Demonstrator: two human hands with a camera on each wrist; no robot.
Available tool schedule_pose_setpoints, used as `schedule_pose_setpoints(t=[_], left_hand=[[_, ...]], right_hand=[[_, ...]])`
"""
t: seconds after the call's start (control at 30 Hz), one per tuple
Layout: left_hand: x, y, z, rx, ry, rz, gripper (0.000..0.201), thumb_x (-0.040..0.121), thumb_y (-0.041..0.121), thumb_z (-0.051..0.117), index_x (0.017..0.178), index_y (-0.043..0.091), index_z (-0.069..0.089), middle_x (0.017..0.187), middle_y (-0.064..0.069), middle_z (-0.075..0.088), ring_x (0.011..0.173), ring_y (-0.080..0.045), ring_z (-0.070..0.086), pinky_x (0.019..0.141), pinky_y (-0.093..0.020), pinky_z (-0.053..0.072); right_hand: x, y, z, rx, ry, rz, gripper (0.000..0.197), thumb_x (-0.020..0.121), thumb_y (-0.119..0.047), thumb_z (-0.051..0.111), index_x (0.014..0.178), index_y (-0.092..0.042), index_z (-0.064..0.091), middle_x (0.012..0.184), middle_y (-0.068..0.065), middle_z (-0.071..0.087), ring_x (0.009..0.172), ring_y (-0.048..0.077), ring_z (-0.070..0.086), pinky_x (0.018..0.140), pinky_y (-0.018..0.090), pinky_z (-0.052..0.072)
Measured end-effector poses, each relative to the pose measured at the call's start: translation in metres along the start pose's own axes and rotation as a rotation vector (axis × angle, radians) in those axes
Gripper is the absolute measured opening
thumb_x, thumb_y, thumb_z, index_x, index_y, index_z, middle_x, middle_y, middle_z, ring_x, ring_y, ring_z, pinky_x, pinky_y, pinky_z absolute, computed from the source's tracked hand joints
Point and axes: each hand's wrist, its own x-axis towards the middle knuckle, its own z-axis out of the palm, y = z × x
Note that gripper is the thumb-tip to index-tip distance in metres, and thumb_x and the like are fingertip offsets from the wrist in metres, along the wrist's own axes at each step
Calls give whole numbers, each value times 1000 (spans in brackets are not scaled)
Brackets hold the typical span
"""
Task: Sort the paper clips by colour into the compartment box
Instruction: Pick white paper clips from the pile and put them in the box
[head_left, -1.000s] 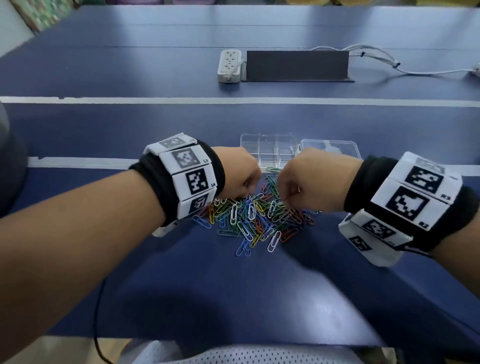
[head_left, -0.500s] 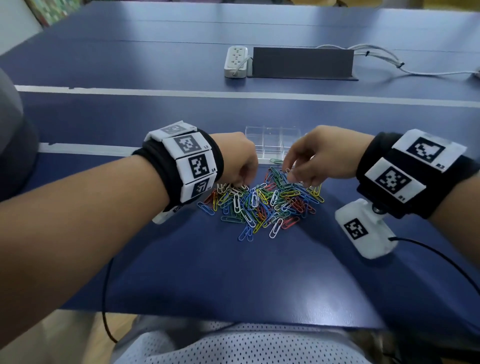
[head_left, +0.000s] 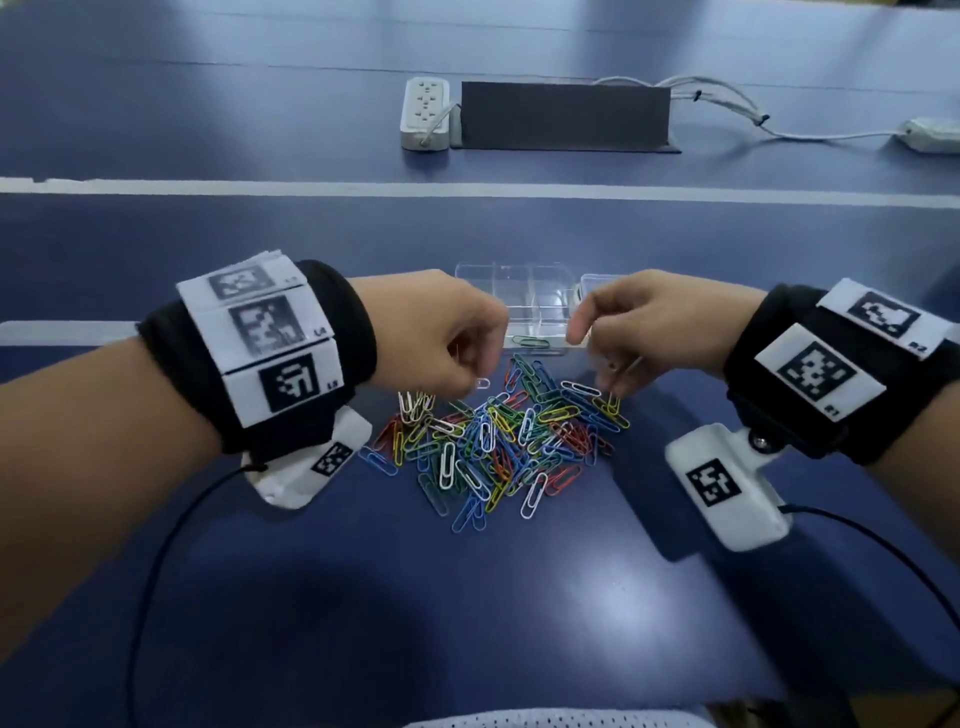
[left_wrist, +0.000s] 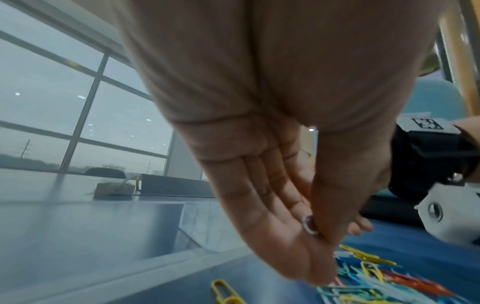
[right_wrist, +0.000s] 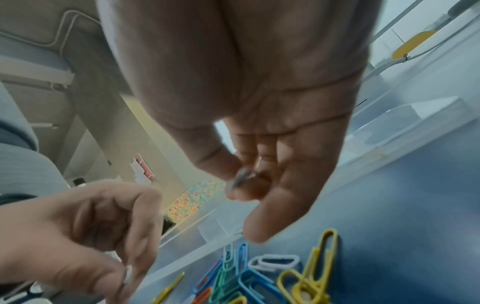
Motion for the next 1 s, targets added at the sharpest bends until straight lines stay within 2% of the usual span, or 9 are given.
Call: schedule_pose_setpoints(t=[0.1,0.2,0.3,0.43,0.57,0.67,0.73,0.9,1.0], left_hand=[[0,-4,3,-124,-75,-27,29,82,7,55,96,32,59,79,2,68,64,-7,60,67,-20,48],[2,-5,8,-140,-106,-81,20,81,7,47,78,26,54,70,2,65,56,-8,55,60,-19,45],[2,-7,11,-76,-105,-128,11,77,15,51,69,20,45,60,4,55,51,-9,44,58,-26,41],[2,-5,14,51,-107,-78,15,74,30,67,75,26,53,60,6,44,53,-6,41,58,-24,35],[8,0,19,130,-122,-3,25,71,39,74,94,34,67,64,14,43,66,4,45,73,-24,39],[11,3,20,162,-137,31,22,71,39,73,92,34,69,76,6,56,82,-9,55,78,-28,47],[12,3,21,183,-140,41,18,72,39,72,89,33,70,80,-1,59,79,-13,54,76,-30,49],[11,3,20,196,-117,51,9,77,32,67,84,27,71,80,1,62,77,-18,56,77,-35,51],[10,2,20,168,-101,37,7,79,28,64,84,25,68,82,-1,65,74,-16,55,73,-31,48]], right_hand=[[5,0,1,-37,69,48,26,85,-3,36,74,-12,58,64,9,43,51,24,53,44,24,49],[5,4,4,-428,97,-15,14,84,-23,52,77,-20,64,62,0,53,55,18,51,51,24,40],[1,4,6,-717,102,-111,8,78,-34,67,79,-28,63,58,-8,47,56,4,45,55,18,34],[3,6,11,-751,128,-127,6,77,-28,70,81,-23,69,56,-8,44,54,4,42,52,14,30],[3,6,14,-760,139,-124,6,78,-24,64,77,-22,69,53,-10,46,53,2,42,52,13,31],[4,7,14,-755,143,-116,6,77,-25,63,75,-22,66,55,-11,48,55,1,42,53,19,33],[4,7,14,-751,157,-131,3,77,-25,63,75,-24,63,55,-10,45,54,2,41,52,15,31],[4,6,11,-747,184,-169,6,77,-25,68,78,-28,62,54,-8,39,51,2,37,50,13,26],[5,5,11,-714,205,-218,9,78,-25,68,86,-28,66,55,-8,38,52,2,37,52,13,28]])
